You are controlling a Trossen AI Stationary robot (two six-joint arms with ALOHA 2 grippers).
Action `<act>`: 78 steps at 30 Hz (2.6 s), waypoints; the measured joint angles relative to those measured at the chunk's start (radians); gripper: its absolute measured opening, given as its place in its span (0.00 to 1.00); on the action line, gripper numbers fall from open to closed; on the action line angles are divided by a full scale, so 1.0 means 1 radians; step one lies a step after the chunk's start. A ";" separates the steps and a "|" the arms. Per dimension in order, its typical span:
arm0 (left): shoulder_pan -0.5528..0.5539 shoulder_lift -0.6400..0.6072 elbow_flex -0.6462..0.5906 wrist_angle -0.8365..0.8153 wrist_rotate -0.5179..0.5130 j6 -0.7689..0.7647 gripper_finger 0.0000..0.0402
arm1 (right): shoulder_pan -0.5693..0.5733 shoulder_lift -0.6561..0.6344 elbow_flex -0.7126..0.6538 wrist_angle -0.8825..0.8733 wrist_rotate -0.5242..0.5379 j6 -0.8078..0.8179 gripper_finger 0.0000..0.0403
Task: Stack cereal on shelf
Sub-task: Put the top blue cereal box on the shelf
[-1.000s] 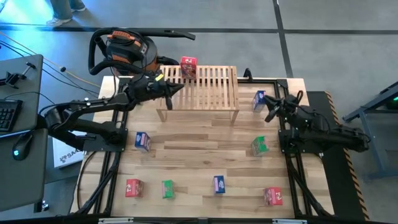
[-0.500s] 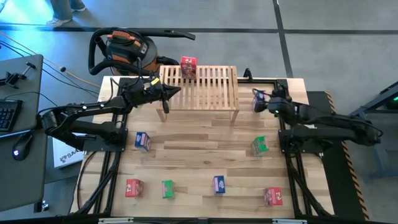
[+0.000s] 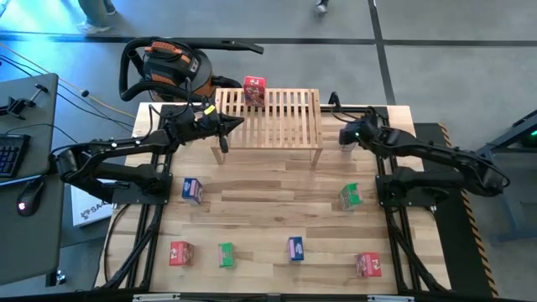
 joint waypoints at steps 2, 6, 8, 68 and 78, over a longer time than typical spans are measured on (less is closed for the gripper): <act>0.000 0.000 0.000 -0.001 0.000 -0.004 0.00 | -0.010 0.029 0.000 0.005 -0.012 0.000 0.82; 0.000 0.000 0.000 -0.001 0.000 -0.022 0.00 | -0.021 0.078 0.000 0.019 -0.020 0.018 0.79; 0.000 0.000 0.000 -0.002 0.000 -0.029 0.00 | -0.021 0.093 0.000 0.027 -0.015 0.025 0.76; 0.000 0.000 0.001 -0.023 0.001 -0.054 0.00 | -0.032 0.762 1.298 -0.287 -0.710 -1.233 0.36; 0.000 0.000 0.001 -0.023 0.001 -0.054 0.00 | -0.087 0.985 1.534 -0.412 -0.765 -1.337 0.36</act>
